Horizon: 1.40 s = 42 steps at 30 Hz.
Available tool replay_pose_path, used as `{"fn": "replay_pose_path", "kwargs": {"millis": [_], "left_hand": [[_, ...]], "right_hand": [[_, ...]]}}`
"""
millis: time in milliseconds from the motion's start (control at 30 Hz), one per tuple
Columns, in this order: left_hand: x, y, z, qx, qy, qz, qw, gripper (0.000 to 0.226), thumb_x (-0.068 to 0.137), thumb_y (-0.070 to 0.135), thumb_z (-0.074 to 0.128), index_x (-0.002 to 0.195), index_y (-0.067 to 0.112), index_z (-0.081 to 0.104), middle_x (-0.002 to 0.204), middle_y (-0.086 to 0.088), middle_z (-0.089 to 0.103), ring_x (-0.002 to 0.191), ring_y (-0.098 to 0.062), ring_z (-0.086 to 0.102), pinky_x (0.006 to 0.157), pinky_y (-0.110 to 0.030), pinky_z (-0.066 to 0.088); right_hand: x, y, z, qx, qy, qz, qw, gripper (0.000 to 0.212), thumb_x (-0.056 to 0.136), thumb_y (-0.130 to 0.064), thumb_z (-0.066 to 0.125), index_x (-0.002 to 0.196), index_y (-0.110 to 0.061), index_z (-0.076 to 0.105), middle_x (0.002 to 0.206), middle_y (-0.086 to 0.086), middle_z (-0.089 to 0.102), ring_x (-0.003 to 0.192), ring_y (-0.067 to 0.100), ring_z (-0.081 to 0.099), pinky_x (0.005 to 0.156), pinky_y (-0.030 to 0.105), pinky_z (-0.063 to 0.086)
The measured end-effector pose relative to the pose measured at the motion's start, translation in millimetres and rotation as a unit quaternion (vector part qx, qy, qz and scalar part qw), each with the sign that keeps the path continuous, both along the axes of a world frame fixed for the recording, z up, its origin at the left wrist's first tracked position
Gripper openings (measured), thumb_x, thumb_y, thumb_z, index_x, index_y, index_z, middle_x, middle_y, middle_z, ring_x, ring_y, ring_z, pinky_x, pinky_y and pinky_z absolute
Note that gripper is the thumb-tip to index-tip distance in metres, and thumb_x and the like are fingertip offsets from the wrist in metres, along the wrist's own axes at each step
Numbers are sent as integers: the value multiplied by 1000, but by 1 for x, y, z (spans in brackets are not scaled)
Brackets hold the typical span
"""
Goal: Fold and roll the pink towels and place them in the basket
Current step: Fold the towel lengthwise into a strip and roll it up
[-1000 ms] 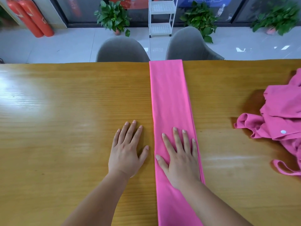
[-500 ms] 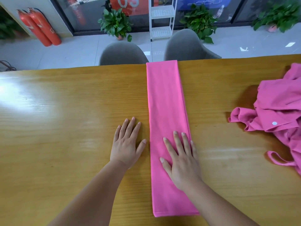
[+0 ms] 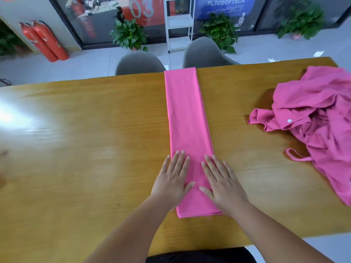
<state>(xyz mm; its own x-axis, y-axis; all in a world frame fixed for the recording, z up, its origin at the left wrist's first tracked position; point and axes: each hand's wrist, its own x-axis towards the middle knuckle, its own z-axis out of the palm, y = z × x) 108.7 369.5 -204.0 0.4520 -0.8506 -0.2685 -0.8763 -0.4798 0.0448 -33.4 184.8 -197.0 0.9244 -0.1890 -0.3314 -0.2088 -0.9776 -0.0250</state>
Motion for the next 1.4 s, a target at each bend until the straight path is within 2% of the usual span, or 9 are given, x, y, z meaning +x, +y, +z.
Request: {"fn": "replay_pose_path", "kwargs": {"millis": [267, 400, 633, 733, 833, 967, 1133, 1267, 1400], "left_hand": [[-32, 42, 5, 48, -12, -55, 997, 86, 105, 73, 2, 162, 16, -28, 169, -4, -37, 154, -21, -38, 129, -53, -11], [-55, 72, -5, 3, 9, -98, 995, 79, 110, 66, 18, 169, 19, -6, 176, -1, -15, 162, -21, -17, 132, -49, -1], [-110, 103, 6, -43, 76, 31, 996, 70, 109, 62, 29, 169, 32, 9, 175, 17, -8, 160, -8, -17, 129, -37, -4], [-125, 107, 12, -46, 62, 35, 996, 65, 107, 60, 38, 166, 34, 29, 175, 17, 12, 163, -11, 3, 129, -38, 4], [-138, 107, 14, -66, 38, 37, 996, 53, 103, 53, 50, 152, 35, 54, 163, 17, 41, 152, -17, 35, 125, -40, 31], [-158, 105, 15, -92, -1, 71, 993, 41, 96, 42, 68, 136, 31, 68, 139, 15, 60, 129, -23, 54, 105, -41, 51], [-181, 106, 11, -136, -24, 79, 987, 40, 93, 41, 71, 131, 29, 70, 129, 14, 64, 121, -21, 57, 98, -41, 53], [-185, 110, 8, -158, -48, 65, 984, 46, 86, 38, 78, 130, 28, 71, 131, 14, 65, 115, -21, 58, 96, -40, 52], [-185, 111, 0, -199, -96, 41, 974, 38, 82, 18, 84, 118, 25, 75, 120, 12, 68, 100, -22, 62, 88, -37, 49]], "right_hand": [[-53, 11, 6, 5, 7, 26, 1000, 83, 106, -71, 16, 166, -24, -16, 172, -3, -29, 158, 24, -28, 126, 51, -3], [-81, 4, -4, -4, -11, 99, 995, 74, 110, -62, 22, 169, -23, -2, 177, -2, -11, 162, 26, -11, 125, 53, 8], [-138, 3, -6, -3, -43, 117, 992, 71, 111, -59, 26, 169, -23, 7, 177, -5, -3, 163, 29, -6, 125, 57, 9], [-158, 1, -9, 8, -62, 127, 990, 68, 111, -58, 31, 168, -24, 20, 176, -5, 11, 163, 29, 8, 126, 55, 18], [-168, 3, -7, 20, -113, 130, 985, 55, 108, -50, 48, 155, -23, 49, 164, -5, 42, 151, 27, 37, 118, 46, 36], [-166, 8, -4, 29, -208, 144, 967, 35, 95, -36, 76, 126, -21, 73, 132, -7, 67, 123, 23, 56, 96, 38, 49], [-175, 10, -9, 40, -259, 142, 954, 32, 82, -17, 90, 111, -21, 77, 117, -9, 71, 103, 20, 60, 80, 35, 51], [-184, 9, -11, 26, -253, 170, 952, 44, 87, -45, 82, 121, -19, 73, 124, -7, 69, 103, 21, 60, 82, 36, 51], [-189, 13, -17, 27, -267, 151, 951, 43, 82, -38, 86, 119, -20, 73, 122, -9, 70, 94, 20, 60, 79, 36, 51]]}}
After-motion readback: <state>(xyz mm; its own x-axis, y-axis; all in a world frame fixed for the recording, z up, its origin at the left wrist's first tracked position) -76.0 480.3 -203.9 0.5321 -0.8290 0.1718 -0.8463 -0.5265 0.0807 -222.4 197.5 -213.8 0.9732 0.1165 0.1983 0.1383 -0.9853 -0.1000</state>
